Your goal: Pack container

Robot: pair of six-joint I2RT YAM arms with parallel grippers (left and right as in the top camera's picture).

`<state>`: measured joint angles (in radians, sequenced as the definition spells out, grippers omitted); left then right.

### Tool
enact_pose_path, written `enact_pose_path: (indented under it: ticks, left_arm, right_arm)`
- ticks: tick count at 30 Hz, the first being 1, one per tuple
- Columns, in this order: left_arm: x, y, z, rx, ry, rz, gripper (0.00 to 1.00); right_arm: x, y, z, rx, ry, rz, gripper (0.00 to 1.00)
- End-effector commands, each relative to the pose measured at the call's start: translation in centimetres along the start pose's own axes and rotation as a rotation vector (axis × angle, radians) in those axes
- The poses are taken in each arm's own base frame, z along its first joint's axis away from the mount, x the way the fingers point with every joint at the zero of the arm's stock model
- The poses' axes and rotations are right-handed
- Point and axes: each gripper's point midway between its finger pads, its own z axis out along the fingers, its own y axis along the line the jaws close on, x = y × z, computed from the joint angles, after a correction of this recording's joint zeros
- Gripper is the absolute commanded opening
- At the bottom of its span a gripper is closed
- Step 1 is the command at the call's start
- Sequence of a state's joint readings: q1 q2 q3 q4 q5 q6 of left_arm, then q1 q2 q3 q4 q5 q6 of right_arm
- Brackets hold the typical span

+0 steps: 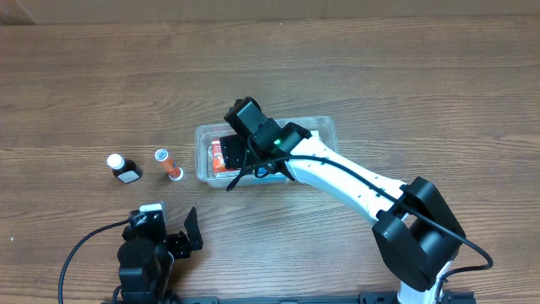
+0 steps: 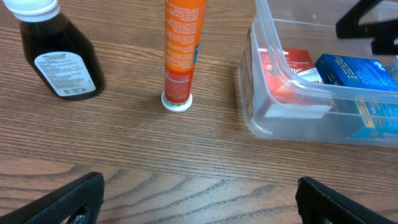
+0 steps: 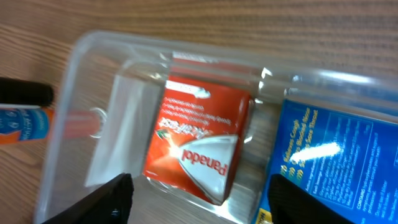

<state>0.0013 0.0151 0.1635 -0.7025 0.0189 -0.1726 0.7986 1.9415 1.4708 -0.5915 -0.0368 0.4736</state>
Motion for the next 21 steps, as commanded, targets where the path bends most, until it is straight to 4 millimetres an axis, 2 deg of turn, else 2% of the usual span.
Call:
enact_pose_path:
  ticks: [1, 3, 4, 5, 6, 7, 8, 10, 12, 13, 17, 21]
  left_arm:
    - [-0.1, 0.1, 0.0, -0.004, -0.010, 0.017, 1.00]
    - [-0.1, 0.1, 0.0, -0.004, -0.010, 0.017, 1.00]
    - [-0.1, 0.1, 0.0, -0.004, -0.010, 0.017, 1.00]
    - [-0.1, 0.1, 0.0, -0.004, -0.010, 0.017, 1.00]
    - [-0.1, 0.1, 0.0, -0.004, -0.010, 0.017, 1.00]
    - [-0.1, 0.1, 0.0, -0.004, -0.010, 0.017, 1.00]
    - [-0.1, 0.1, 0.0, -0.004, -0.010, 0.017, 1.00]
    - [-0.1, 0.1, 0.0, -0.004, -0.010, 0.017, 1.00]
    - [-0.1, 0.1, 0.0, -0.004, -0.010, 0.017, 1.00]
    - [-0.1, 0.1, 0.0, -0.004, -0.010, 0.017, 1.00]
    - [-0.1, 0.1, 0.0, -0.004, -0.010, 0.017, 1.00]
    - [-0.1, 0.1, 0.0, -0.004, -0.010, 0.017, 1.00]
  right_arm:
    - [-1.5, 0.5, -2.1, -0.002, -0.029, -0.023, 0.61]
    - [-3.1, -0.5, -5.1, 0.021, -0.060, 0.005, 0.61]
    - [-4.5, -1.8, -7.6, 0.060, -0.105, 0.027, 0.61]
    - [-6.4, -4.1, -11.9, 0.128, -0.182, 0.066, 0.63]
    - [-7.7, -6.6, -16.3, 0.192, -0.254, 0.112, 0.70]
    - [-8.4, -10.0, -21.0, 0.252, -0.325, 0.180, 0.72]
    - [-8.4, -12.1, -23.6, 0.277, -0.359, 0.227, 0.74]
    - [-7.7, -17.8, -28.8, 0.359, -0.425, 0.360, 0.77]
    - [-6.2, -22.9, -32.7, 0.420, -0.463, 0.501, 0.87]
    - [-5.5, -24.5, -33.5, 0.419, -0.462, 0.556, 1.00]
    - [-4.2, -27.3, -34.2, 0.419, -0.439, 0.655, 1.00]
    - [-4.1, -27.7, -34.3, 0.426, -0.440, 0.665, 1.00]
